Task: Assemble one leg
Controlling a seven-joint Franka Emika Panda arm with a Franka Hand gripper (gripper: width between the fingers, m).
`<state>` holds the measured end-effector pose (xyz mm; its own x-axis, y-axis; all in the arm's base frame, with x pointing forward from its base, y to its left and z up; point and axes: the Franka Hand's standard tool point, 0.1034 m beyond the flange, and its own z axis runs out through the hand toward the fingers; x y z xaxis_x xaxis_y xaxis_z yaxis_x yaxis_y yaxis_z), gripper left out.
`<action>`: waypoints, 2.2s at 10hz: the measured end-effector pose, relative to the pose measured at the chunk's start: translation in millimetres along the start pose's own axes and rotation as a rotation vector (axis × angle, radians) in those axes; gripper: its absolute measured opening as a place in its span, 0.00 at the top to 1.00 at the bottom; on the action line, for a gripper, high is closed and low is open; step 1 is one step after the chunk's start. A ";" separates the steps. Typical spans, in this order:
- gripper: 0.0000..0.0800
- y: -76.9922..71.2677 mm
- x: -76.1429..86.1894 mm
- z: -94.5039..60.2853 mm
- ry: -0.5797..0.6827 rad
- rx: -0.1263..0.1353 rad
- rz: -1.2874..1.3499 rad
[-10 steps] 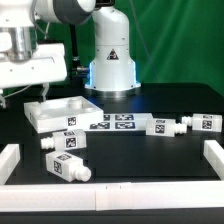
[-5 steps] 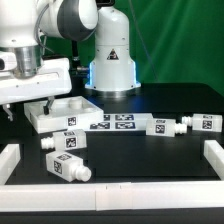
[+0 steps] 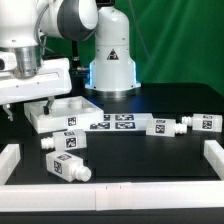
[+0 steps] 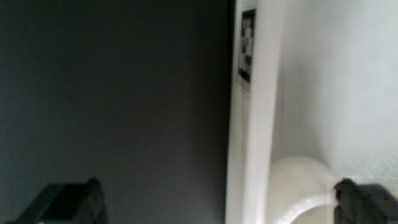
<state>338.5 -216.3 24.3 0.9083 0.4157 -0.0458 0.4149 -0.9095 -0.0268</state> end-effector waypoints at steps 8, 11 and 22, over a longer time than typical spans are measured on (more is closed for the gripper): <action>0.19 -7.0 -0.8 -1.2 0.002 -0.007 -0.003; 0.19 -6.8 -1.0 -0.3 0.001 -0.005 -0.005; 0.19 -24.0 -26.6 11.5 -0.086 0.046 0.111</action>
Offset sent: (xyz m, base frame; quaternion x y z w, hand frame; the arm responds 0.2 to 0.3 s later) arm -0.0030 -0.0295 0.0334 -0.0440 -0.1185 0.0468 0.9909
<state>303.8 -205.5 14.7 0.9397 0.3137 -0.1365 0.3079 -0.9494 -0.0620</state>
